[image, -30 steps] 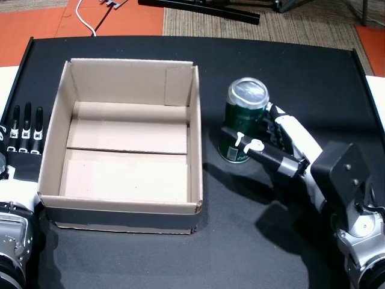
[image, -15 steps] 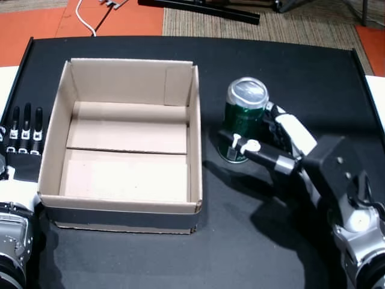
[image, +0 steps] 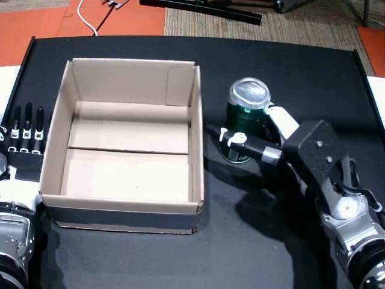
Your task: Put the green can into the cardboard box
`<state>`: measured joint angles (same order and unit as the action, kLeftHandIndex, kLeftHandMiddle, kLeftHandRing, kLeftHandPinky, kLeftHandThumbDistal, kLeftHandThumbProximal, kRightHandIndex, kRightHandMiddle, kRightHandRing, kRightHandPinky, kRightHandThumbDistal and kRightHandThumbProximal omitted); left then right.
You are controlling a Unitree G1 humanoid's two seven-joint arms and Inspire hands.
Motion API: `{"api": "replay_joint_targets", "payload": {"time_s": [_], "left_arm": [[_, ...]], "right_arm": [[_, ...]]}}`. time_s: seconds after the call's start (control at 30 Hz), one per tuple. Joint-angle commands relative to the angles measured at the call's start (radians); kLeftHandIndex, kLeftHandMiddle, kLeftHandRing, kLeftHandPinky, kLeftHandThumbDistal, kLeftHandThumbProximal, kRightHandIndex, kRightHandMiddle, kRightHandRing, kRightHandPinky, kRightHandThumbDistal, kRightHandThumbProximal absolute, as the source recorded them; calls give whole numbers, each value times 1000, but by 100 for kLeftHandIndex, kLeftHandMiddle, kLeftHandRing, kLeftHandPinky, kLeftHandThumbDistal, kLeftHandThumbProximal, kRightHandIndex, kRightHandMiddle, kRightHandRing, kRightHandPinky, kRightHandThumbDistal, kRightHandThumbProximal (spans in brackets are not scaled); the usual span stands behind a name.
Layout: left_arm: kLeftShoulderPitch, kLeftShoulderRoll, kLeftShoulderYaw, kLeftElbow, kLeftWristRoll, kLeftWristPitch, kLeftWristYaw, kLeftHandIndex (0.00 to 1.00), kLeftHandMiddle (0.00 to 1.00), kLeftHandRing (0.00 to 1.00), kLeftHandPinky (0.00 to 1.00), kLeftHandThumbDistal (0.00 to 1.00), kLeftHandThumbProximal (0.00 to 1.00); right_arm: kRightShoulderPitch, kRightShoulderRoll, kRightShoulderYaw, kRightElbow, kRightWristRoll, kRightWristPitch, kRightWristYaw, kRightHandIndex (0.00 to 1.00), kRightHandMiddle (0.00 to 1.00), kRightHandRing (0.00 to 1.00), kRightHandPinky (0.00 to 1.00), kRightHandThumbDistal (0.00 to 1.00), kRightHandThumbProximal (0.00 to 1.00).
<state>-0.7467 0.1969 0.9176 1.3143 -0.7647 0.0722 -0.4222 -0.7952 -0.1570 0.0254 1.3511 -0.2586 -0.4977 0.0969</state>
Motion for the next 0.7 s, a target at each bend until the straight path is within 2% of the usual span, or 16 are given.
{"api": "replay_joint_targets", "payload": {"time_s": [0.0, 0.13, 0.23, 0.37, 0.5, 0.57, 0.67], "left_arm": [[52, -15, 0, 26, 6, -1, 40, 52, 54, 64, 79, 0, 57], [49, -15, 2, 27, 4, -3, 57, 51, 52, 62, 76, 0, 58], [52, -16, 1, 26, 5, -3, 45, 53, 54, 64, 78, 0, 59], [55, -16, 1, 27, 6, -3, 38, 52, 53, 64, 78, 0, 59], [55, -17, 3, 26, 2, -4, 37, 53, 54, 65, 78, 0, 58], [56, -16, 4, 26, 1, -3, 34, 52, 54, 65, 79, 0, 58], [59, -15, 4, 27, -1, -2, 31, 52, 54, 65, 78, 0, 57]], "right_arm": [[-9, 6, -6, 6, 3, 10, 3, 95, 94, 93, 99, 100, 53], [-6, 7, -10, 7, 2, 19, -3, 95, 94, 93, 98, 100, 51], [-6, 9, -10, 6, 0, 20, -8, 94, 93, 92, 98, 100, 45], [-12, 12, -3, 7, -10, 26, -33, 92, 91, 90, 96, 89, 42], [-15, 17, -5, 9, -8, 28, -49, 86, 86, 88, 94, 85, 45], [-15, 21, -12, 9, -1, 22, -56, 85, 85, 86, 92, 83, 45], [-14, 31, -24, 7, 8, 6, -70, 84, 83, 83, 89, 88, 45]]}}
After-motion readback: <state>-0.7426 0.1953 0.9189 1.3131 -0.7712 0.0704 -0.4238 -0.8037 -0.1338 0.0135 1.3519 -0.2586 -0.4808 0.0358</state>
